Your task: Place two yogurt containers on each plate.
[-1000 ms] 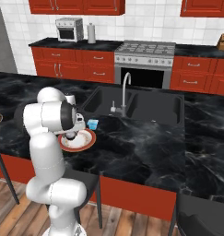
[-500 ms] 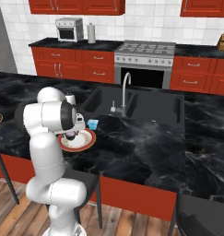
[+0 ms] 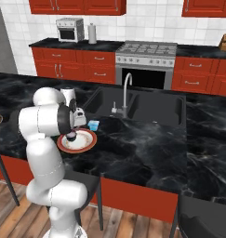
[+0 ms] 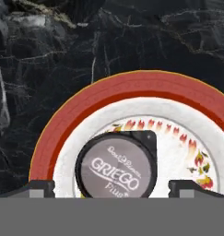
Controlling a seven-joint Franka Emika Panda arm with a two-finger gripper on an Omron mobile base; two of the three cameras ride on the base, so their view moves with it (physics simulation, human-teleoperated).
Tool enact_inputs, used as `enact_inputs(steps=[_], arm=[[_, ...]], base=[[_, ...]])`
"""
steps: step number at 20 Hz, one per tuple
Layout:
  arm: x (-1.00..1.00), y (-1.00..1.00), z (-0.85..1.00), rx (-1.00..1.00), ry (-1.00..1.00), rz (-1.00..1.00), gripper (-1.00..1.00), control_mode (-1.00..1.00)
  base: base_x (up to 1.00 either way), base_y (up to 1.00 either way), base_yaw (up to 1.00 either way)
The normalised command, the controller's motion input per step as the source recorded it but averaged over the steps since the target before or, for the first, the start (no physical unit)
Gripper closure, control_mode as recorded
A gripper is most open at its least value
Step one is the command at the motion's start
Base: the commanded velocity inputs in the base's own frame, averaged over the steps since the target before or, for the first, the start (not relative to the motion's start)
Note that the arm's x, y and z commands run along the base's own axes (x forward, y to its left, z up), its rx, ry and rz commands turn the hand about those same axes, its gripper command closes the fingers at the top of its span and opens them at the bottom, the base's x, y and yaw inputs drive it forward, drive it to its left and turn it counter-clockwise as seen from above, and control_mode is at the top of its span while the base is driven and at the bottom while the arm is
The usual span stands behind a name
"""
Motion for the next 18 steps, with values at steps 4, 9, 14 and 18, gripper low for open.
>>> enact_inputs(steps=[4,9,14,18], arm=[[0.09,-0.37,0.48,0.00,-0.04,0.00,-1.00,-1.00],[0.60,-0.31,0.13,0.00,-0.09,-0.03,-1.00,-1.00],[0.67,-0.08,0.40,0.06,-0.03,-0.18,-1.00,-1.00],[0.43,-0.31,0.19,0.07,0.05,-0.32,-1.00,-1.00]], base=[[0.00,0.00,0.00],[0.00,0.00,0.00],[0.00,0.00,0.00],[0.00,0.00,0.00]])
